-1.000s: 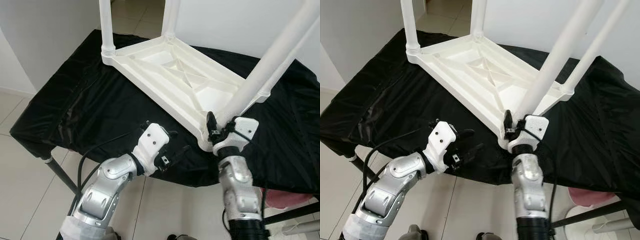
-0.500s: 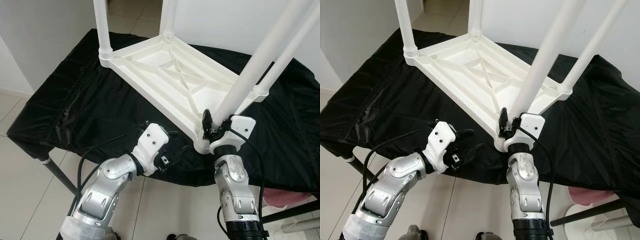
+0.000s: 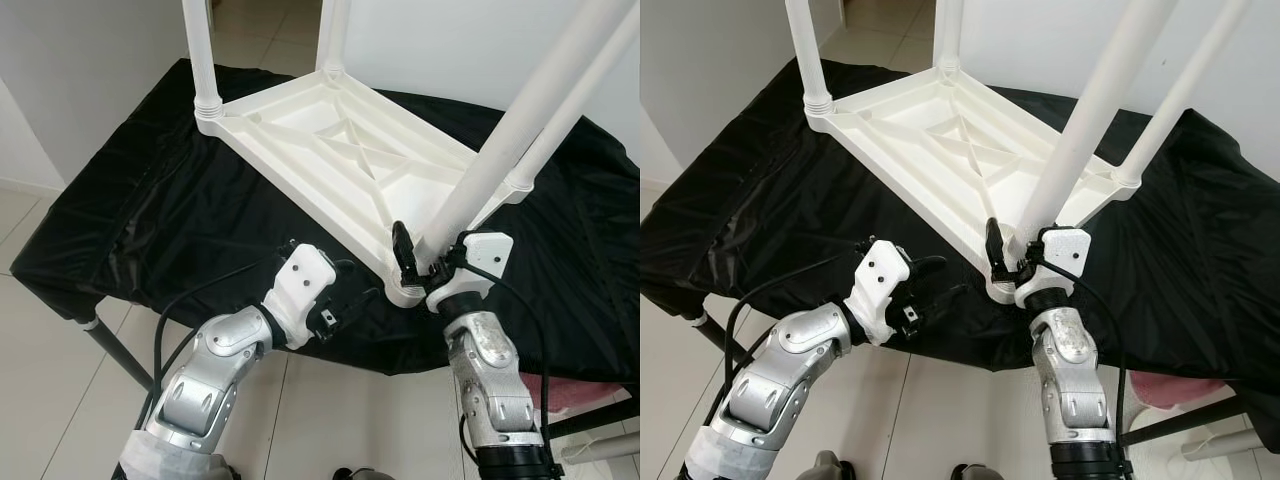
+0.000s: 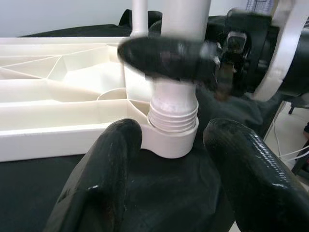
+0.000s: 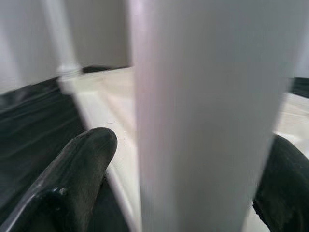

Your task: Building children table

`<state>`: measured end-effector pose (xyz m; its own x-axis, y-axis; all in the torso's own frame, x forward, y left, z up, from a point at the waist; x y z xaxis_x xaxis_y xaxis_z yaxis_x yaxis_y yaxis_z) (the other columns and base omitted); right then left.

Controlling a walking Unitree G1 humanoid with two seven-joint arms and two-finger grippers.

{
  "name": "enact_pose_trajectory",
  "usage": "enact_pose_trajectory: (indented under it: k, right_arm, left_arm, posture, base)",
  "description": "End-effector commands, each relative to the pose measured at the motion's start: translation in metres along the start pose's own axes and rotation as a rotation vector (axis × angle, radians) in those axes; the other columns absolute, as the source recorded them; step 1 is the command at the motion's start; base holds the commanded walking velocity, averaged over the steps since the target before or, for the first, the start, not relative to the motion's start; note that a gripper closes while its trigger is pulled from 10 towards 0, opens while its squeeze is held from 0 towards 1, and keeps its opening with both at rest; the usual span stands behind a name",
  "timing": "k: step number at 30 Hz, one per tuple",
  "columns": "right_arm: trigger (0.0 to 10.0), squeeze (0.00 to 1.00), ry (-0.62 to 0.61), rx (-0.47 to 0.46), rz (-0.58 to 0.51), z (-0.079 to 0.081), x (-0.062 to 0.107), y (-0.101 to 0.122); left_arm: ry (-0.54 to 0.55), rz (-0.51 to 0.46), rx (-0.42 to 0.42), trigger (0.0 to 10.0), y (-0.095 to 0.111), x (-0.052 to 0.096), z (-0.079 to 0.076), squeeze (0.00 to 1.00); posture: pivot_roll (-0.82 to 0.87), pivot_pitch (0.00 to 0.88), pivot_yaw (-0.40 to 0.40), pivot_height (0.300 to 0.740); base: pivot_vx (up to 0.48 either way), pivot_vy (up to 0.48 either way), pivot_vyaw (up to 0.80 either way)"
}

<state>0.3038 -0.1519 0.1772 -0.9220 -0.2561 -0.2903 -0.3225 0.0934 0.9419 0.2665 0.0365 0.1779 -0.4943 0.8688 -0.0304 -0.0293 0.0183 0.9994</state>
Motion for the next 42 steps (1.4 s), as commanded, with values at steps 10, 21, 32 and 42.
enact_pose_trajectory:
  k: [10, 21, 32, 42]
  right_arm:
    - [10.0, 0.00, 0.260, 0.041, 0.068, -0.010, -0.012, -0.017]
    - [0.0, 0.00, 0.437, 0.056, 0.152, -0.013, -0.017, -0.040]
    - [10.0, 0.00, 0.415, 0.037, 0.113, -0.015, -0.019, -0.035]
    - [10.0, 0.00, 0.118, 0.050, 0.149, -0.020, -0.021, -0.034]
  left_arm:
    - [0.060, -0.004, -0.012, 10.0, 0.000, -0.003, 0.006, 0.00]
    - [0.069, -0.013, -0.018, 10.0, 0.003, -0.003, 0.008, 0.00]
    - [0.067, -0.013, -0.021, 10.0, 0.003, -0.003, 0.009, 0.00]
    - [0.064, -0.012, -0.020, 10.0, 0.002, -0.004, 0.008, 0.00]
  posture:
    - [0.00, 0.103, -0.069, 0.740]
    - [0.03, 0.095, -0.082, 0.740]
    - [0.02, 0.095, -0.076, 0.740]
    - [0.01, 0.100, -0.075, 0.740]
  base:
    - [0.000, 0.000, 0.00]
    - [0.000, 0.000, 0.00]
    - [0.000, 0.000, 0.00]
    - [0.000, 0.000, 0.00]
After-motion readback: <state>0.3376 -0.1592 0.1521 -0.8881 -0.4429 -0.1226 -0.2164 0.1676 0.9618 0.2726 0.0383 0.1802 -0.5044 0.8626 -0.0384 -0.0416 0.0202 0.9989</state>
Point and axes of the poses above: a point about 5 cm out from each wrist's last joint towards the gripper, its own x axis pointing back from the gripper into the wrist, its own y axis along the axis of the wrist's last joint, z = x × y, the point moved 2 cm from there along -x, pointing out of the wrist towards the gripper, and after that the axes turned 10 degrees about x, right-handed, at the moved point
